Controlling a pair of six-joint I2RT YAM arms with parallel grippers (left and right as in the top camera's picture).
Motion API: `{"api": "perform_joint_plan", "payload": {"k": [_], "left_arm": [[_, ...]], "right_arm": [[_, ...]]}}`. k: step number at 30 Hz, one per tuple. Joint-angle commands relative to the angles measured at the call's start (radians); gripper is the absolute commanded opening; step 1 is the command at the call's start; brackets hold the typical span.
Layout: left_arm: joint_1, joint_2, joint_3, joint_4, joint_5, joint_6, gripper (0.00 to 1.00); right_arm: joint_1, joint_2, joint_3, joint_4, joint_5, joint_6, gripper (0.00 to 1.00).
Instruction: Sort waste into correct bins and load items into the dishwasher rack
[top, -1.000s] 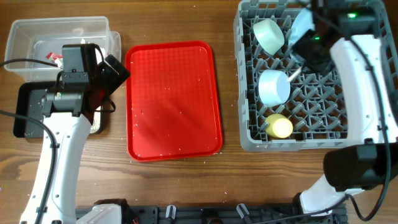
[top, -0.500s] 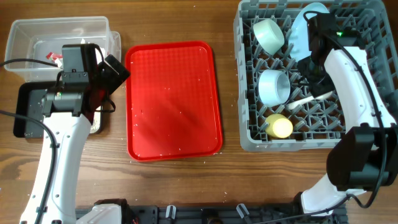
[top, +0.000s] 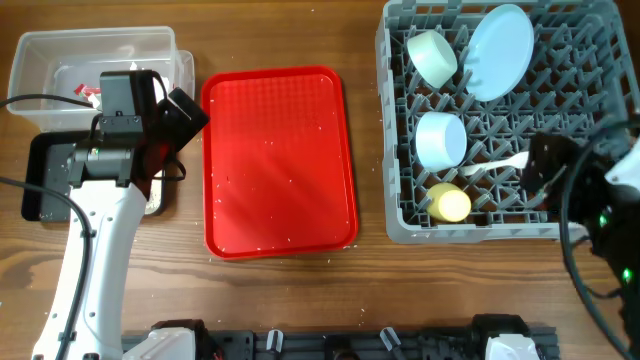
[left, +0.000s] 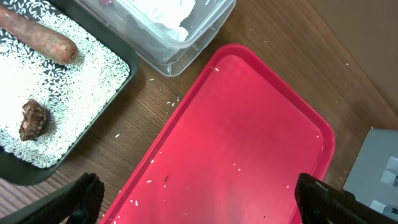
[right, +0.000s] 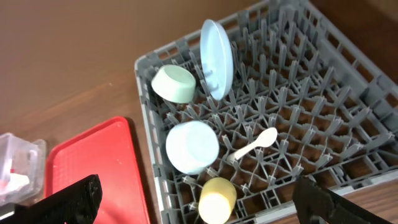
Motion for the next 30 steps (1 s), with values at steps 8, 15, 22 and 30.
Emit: {"api": "perform_joint_plan", "payload": {"k": [8,15,22,30], "left_arm": [[-0.005,0.000,0.004,0.003,-0.014,0.005,1.00],[-0.005,0.000,0.004,0.003,-0.014,0.005,1.00],[-0.005,0.000,0.004,0.002,-0.014,0.005,1.00],[-0.005,0.000,0.004,0.003,-0.014,0.005,1.00]], "right_arm": [[-0.004,-0.036,-0.204,0.268,0.052,-0.072,1.00],[0.093,-0.480,-1.222,1.140,0.064,0.047,1.00],[0.140,-0.892,-1.565,1.183,0.100,0.050,1.00],[0.140,-0.941,-1.567,1.183,-0.002,0.002,1.00]]}}
